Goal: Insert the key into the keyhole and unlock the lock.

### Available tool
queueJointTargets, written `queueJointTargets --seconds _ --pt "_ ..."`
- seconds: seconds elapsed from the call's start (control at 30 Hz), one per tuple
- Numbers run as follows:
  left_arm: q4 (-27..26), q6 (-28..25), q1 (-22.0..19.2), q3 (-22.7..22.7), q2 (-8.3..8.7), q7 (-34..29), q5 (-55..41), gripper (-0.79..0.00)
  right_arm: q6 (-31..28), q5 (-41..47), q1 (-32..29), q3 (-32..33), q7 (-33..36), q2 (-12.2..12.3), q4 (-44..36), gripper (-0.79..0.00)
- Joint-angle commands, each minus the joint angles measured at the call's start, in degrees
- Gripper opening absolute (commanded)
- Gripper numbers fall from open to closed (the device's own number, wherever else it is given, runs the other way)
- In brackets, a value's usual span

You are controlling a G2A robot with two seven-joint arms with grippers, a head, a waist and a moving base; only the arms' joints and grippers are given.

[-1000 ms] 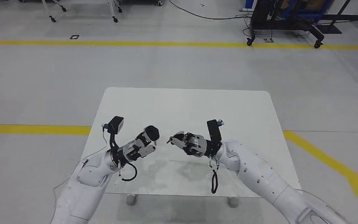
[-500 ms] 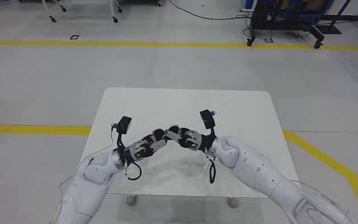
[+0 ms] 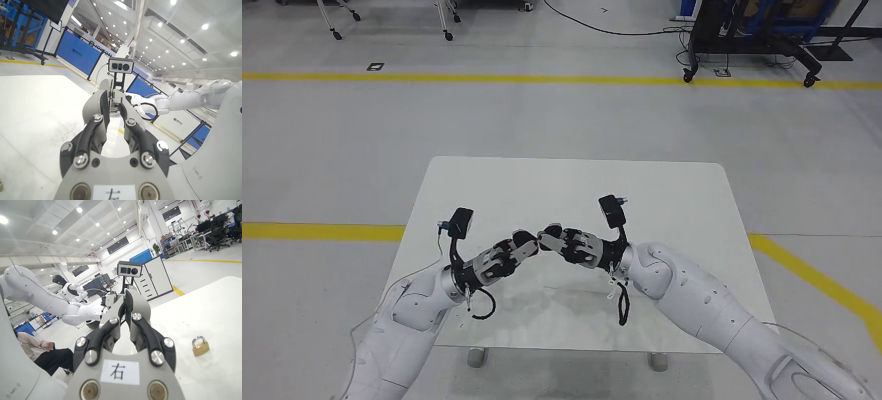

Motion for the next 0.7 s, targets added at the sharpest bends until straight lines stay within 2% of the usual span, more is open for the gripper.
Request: queueJointTargets --seconds 0.0,0.37,0.4,0.43,0.47,0.67 --pt "0.2 0.0 -0.16 0.3 0.02 0.47 0.84 -0.785 0.0 0.57 -0.07 0.18 0.65 0.01 -0.09 -0.785" --pt "1.16 0.0 -0.62 1.22 0.18 4.0 5.03 -0.785 0.0 1.19 -0.76 1.43 3.08 -0.1 -0.17 -0.785" --pt "1.3 0.0 -0.65 1.27 0.19 4.49 5.17 -0.785 0.0 0.94 -0.86 1.63 3.27 -0.08 -0.16 -0.708" --pt "1.41 0.0 -0.69 1.35 0.21 4.78 5.17 -0.785 0.0 0.43 -0.9 1.88 3.66 -0.04 0.15 -0.034" --pt "1.46 0.0 -0.74 1.37 0.26 4.99 5.11 -0.785 0.0 0.16 -1.03 2.14 3.76 -0.03 0.1 0.0" --pt "1.7 0.0 -0.75 1.31 0.74 5.11 2.16 -0.785 0.0 -0.01 -1.16 2.32 3.76 -0.02 -0.01 0.0"
